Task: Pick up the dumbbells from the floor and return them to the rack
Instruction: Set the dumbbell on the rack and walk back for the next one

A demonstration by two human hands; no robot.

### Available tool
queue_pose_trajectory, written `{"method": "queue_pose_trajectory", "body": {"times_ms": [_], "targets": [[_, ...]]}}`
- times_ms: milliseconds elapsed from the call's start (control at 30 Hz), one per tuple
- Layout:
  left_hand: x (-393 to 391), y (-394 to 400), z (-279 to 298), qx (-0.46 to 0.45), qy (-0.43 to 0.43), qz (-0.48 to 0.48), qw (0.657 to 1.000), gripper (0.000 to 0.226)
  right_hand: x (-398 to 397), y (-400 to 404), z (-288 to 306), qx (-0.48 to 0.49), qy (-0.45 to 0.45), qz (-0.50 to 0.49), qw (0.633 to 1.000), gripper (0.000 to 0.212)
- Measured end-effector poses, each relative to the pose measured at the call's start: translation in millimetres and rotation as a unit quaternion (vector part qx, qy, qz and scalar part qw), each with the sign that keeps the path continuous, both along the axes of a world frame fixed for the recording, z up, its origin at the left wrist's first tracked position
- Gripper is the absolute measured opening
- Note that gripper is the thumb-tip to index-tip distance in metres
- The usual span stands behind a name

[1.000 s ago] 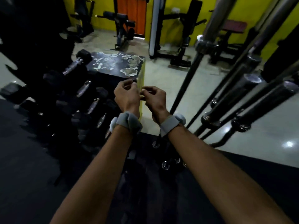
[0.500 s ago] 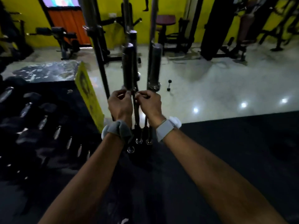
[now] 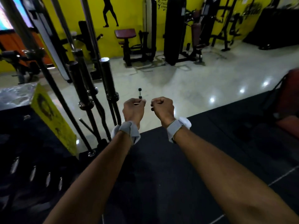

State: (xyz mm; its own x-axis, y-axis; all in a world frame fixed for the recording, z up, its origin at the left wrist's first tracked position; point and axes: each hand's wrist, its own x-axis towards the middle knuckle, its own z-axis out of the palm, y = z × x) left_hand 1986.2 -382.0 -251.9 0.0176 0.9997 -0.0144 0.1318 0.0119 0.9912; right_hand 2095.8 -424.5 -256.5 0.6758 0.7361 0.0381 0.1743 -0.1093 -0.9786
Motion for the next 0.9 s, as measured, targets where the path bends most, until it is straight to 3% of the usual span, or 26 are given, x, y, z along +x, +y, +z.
{"method": "queue_pose_trajectory", "body": {"times_ms": [267, 433, 900], "targets": [[45.0, 74.8, -28.2, -0.045, -0.037, -0.028, 0.998, 0.026, 61.1, 34.0, -10.8, -0.051, -0.032, -0.045, 0.997, 0.014], [73.1, 105.4, -42.9, -0.061, -0.024, -0.050, 0.997, 0.031, 75.1, 49.3, -24.6, -0.046, 0.000, -0.062, 0.997, 0.011], [153.1, 237.1, -90.1, -0.095, 0.076, -0.049, 0.991, 0.033, 166.4, 176.2, -72.1, -0.097, 0.008, -0.079, 0.992, 0.009]]}}
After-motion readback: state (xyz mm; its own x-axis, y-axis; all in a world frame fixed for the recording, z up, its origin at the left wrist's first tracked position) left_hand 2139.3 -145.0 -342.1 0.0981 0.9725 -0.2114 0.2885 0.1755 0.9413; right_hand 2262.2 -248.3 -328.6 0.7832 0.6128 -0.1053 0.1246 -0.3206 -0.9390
